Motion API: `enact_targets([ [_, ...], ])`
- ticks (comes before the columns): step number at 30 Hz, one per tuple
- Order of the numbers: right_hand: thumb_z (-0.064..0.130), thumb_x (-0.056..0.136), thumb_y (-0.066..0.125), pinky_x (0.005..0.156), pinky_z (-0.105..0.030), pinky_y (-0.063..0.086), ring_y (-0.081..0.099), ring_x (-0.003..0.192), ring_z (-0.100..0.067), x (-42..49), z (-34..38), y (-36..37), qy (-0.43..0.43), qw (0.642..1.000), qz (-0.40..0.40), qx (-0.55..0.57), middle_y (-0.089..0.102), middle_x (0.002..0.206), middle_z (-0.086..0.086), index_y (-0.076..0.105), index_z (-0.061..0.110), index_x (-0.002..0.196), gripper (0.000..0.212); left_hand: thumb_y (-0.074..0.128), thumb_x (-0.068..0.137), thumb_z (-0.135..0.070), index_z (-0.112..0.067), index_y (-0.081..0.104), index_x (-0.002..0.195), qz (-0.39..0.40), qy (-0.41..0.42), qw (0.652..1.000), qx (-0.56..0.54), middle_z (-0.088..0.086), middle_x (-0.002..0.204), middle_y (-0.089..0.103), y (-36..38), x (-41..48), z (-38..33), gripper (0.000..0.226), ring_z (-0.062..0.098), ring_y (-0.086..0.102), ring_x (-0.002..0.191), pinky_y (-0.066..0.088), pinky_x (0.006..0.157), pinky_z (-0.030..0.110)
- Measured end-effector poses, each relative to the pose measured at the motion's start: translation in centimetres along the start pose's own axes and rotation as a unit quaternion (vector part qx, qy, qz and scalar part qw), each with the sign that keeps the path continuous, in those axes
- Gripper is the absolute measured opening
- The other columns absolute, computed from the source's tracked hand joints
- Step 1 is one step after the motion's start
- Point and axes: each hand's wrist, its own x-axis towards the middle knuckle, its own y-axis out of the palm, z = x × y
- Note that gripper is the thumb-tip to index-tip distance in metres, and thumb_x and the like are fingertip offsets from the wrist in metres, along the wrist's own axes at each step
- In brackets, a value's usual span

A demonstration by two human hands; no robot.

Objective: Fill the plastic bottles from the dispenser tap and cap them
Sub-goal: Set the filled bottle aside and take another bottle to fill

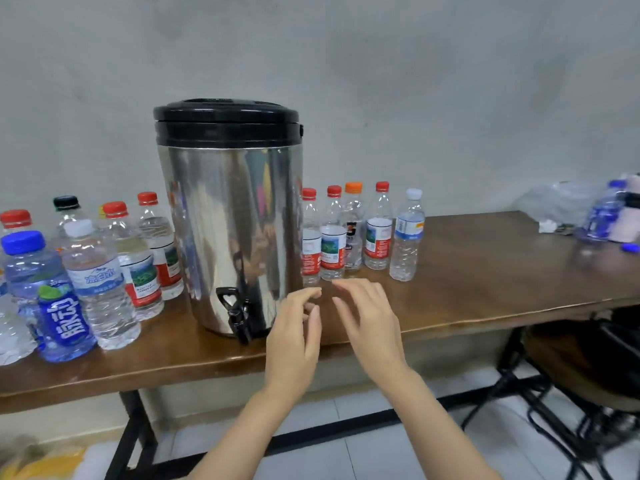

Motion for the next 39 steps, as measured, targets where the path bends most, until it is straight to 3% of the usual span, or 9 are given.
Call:
enact_targets([
  [5, 0.024, 0.097, 0.06, 0.08, -0.019, 0.048, 0.052, 0.112, -0.008, 1.4, -6.0, -1.6, 0.067, 0.996, 0.029, -0.054, 0.06, 0.119, 0.01, 0.061, 0.023, 0.123, 0.026, 0.049, 0.102, -0.021, -0.02, 0.052, 0.131, 0.123, -0.036, 0.987, 0.094, -0.007, 0.129, 0.055, 7.7, 2.8, 1.7, 0.03, 0.008, 0.046, 0.118, 0.043, 0.099, 0.026],
  [10, 0.026, 0.099, 0.056, 0.084, -0.024, 0.049, 0.048, 0.115, -0.007, 3.1, -10.6, -1.9, 0.108, 0.989, 0.055, -0.088, 0.058, 0.124, 0.011, 0.057, 0.026, 0.127, 0.029, 0.046, 0.103, -0.027, -0.025, 0.044, 0.141, 0.259, -0.068, 0.943, 0.198, -0.005, 0.145, 0.046, 13.0, 5.8, 4.2, 0.039, 0.015, 0.039, 0.132, 0.036, 0.11, 0.033],
  [15, 0.03, 0.1, 0.053, 0.09, -0.024, 0.045, 0.046, 0.123, -0.007, 4.4, -13.9, -0.7, 0.152, 0.979, 0.082, -0.109, 0.054, 0.133, 0.011, 0.045, 0.027, 0.139, 0.04, 0.041, 0.104, -0.03, -0.026, 0.038, 0.145, 0.334, -0.077, 0.897, 0.279, -0.003, 0.148, 0.042, 15.6, 7.6, 7.4, 0.04, 0.019, 0.036, 0.134, 0.033, 0.111, 0.037],
  [19, 0.029, 0.098, 0.056, 0.094, -0.029, 0.049, 0.043, 0.126, -0.012, 6.1, -15.9, 0.3, 0.175, 0.975, 0.068, -0.122, 0.044, 0.143, 0.006, 0.034, 0.025, 0.147, 0.054, 0.033, 0.106, -0.036, -0.026, 0.04, 0.143, 0.34, -0.078, 0.89, 0.293, -0.003, 0.149, 0.041, 17.1, 8.4, 8.7, 0.039, 0.02, 0.035, 0.135, 0.03, 0.111, 0.038],
  [24, 0.021, 0.089, 0.07, 0.1, -0.044, 0.049, 0.034, 0.135, -0.031, 10.0, -17.8, 1.2, 0.193, 0.965, -0.01, -0.178, 0.028, 0.154, -0.011, 0.028, 0.017, 0.15, 0.074, 0.03, 0.106, -0.037, -0.023, 0.044, 0.14, 0.319, -0.09, 0.895, 0.3, -0.004, 0.146, 0.045, 17.7, 8.5, 9.5, 0.039, 0.018, 0.037, 0.134, 0.03, 0.112, 0.037],
  [27, 0.025, 0.088, 0.071, 0.107, -0.047, 0.042, 0.024, 0.142, -0.036, 12.9, -18.7, 0.9, 0.227, 0.956, -0.012, -0.188, 0.013, 0.16, -0.015, 0.015, 0.021, 0.155, 0.087, 0.03, 0.106, -0.037, -0.023, 0.044, 0.139, 0.316, -0.093, 0.896, 0.298, -0.004, 0.146, 0.045, 17.8, 8.5, 9.5, 0.038, 0.017, 0.037, 0.133, 0.029, 0.113, 0.036],
  [31, 0.033, 0.085, 0.075, 0.101, -0.048, 0.045, 0.025, 0.141, -0.04, 16.4, -19.3, -0.4, 0.248, 0.952, 0.029, -0.176, 0.003, 0.162, -0.017, -0.006, 0.034, 0.155, 0.108, 0.029, 0.107, -0.038, -0.024, 0.042, 0.141, 0.315, -0.094, 0.896, 0.297, -0.004, 0.147, 0.044, 17.7, 8.4, 9.5, 0.039, 0.017, 0.035, 0.135, 0.028, 0.114, 0.036],
  [39, 0.031, 0.072, 0.087, 0.102, -0.056, 0.042, 0.041, 0.135, -0.041, 17.2, -20.0, 0.4, 0.326, 0.944, 0.024, -0.049, 0.032, 0.154, -0.016, -0.023, 0.034, 0.151, 0.135, 0.028, 0.107, -0.039, -0.024, 0.041, 0.142, 0.315, -0.098, 0.895, 0.301, -0.003, 0.147, 0.045, 17.8, 8.6, 9.3, 0.041, 0.017, 0.036, 0.136, 0.028, 0.115, 0.036],
])
